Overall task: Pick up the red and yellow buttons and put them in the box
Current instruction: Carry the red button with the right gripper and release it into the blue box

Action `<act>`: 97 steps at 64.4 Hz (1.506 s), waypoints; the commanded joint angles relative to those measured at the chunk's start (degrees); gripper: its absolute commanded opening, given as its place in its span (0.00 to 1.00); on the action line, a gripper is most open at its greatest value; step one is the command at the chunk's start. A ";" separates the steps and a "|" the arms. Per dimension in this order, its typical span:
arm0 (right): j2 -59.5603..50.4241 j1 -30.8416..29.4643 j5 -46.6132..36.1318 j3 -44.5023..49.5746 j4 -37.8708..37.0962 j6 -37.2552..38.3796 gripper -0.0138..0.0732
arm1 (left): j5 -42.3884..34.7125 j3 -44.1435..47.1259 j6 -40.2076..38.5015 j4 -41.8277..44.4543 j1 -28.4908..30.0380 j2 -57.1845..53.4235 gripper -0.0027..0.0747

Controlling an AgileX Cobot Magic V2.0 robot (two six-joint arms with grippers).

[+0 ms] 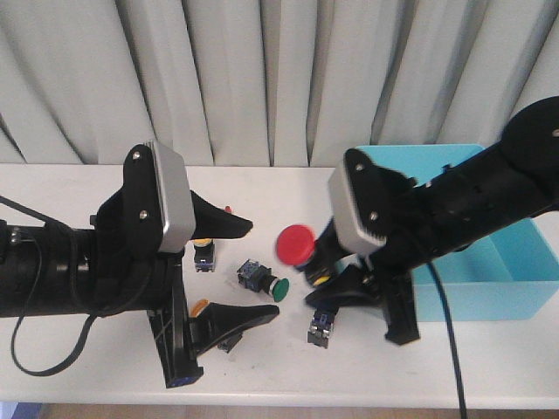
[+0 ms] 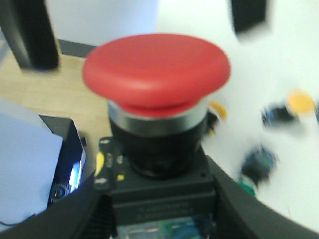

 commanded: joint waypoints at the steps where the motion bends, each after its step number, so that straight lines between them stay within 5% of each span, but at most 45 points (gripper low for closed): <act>1: -1.86 -4.02 -3.37 -2.27 -3.16 10.61 0.42 | -2.97 -1.51 -2.65 1.88 -0.18 -1.31 0.81; 21: 0.16 -16.26 -21.20 -2.33 -24.35 64.32 0.42 | -3.86 -1.03 -3.54 3.50 -0.18 -1.31 0.73; 35: 7.85 -18.39 -21.95 -2.40 -42.95 83.58 0.43 | -3.76 -1.03 -3.54 3.49 -0.18 -1.31 0.73; 47: 16.71 -18.39 -19.10 -6.95 -49.18 89.94 0.43 | -3.77 -1.03 -3.54 3.38 -0.18 -1.31 0.73; 79: 35.75 -19.56 -2.67 -29.09 -48.98 90.67 0.45 | 0.29 -1.03 -3.54 3.38 -0.18 -1.31 0.73; 97: 35.96 -19.56 -2.88 -29.80 -48.92 90.39 0.59 | 0.34 -1.03 -3.54 3.38 -0.18 -1.31 0.73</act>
